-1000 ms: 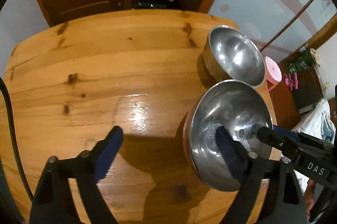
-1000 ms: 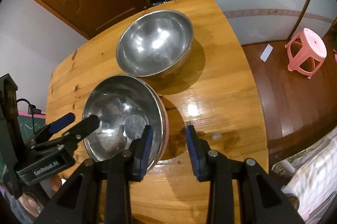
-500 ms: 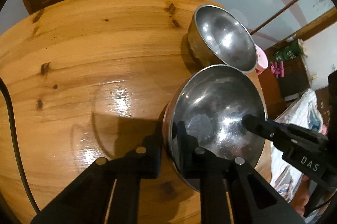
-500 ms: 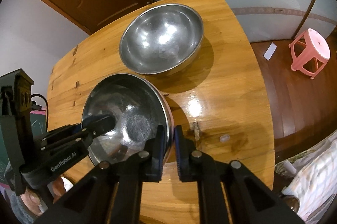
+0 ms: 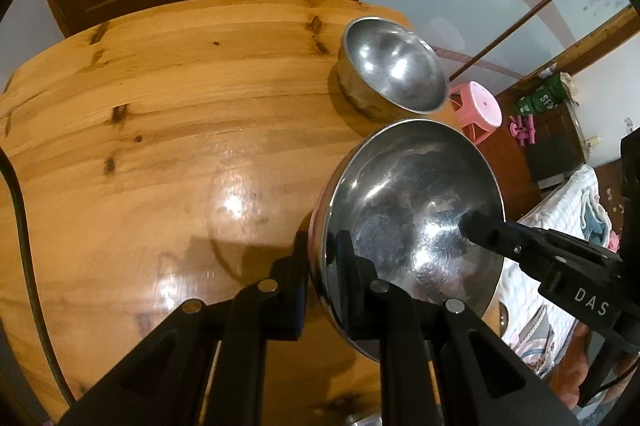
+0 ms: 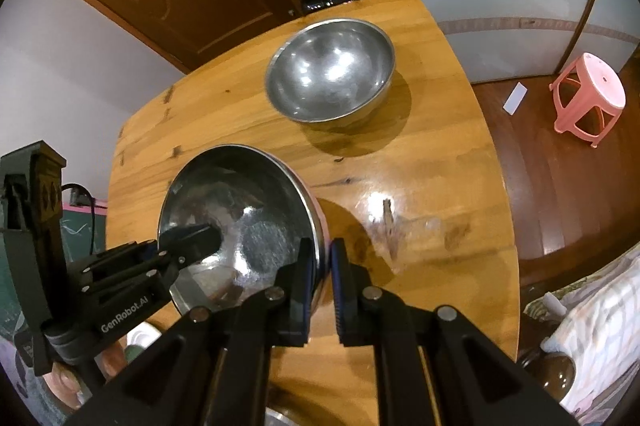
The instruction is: Organize plates and bowls
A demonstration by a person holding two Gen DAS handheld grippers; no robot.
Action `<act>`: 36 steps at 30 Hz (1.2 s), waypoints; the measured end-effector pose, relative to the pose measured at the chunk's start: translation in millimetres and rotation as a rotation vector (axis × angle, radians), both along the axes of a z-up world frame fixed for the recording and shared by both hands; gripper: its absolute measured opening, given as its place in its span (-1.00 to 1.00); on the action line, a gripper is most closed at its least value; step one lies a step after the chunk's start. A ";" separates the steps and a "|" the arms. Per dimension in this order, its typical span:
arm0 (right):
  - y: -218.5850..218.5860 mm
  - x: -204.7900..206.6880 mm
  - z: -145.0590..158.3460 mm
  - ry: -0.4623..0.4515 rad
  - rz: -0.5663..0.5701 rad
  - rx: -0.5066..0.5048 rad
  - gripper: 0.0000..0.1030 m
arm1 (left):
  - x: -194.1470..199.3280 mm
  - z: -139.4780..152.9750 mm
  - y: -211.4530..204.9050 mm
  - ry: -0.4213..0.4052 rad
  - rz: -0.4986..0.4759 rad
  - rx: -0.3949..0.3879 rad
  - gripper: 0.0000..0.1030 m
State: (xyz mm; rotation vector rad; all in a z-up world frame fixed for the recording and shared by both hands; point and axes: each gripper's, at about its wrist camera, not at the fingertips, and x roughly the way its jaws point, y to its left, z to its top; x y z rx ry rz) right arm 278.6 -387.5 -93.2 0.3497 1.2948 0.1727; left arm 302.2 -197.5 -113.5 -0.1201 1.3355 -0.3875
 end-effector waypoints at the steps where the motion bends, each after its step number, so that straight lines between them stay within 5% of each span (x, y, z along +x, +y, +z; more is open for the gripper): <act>1: 0.1 -5.5 4.8 -0.006 0.001 0.002 -0.84 | -6.1 6.0 0.6 -0.007 -0.002 -0.002 -0.79; 15: 10.1 -120.0 69.5 -0.109 0.000 -0.011 -0.83 | -130.1 72.3 22.9 -0.093 -0.046 -0.035 -0.77; 23: 26.4 -187.1 72.2 -0.147 0.017 -0.044 -0.83 | -205.3 65.2 31.0 -0.128 -0.062 -0.018 -0.76; 36: 37.3 -243.2 33.2 -0.135 0.004 -0.068 -0.85 | -250.7 31.1 32.0 -0.142 -0.072 0.034 -0.76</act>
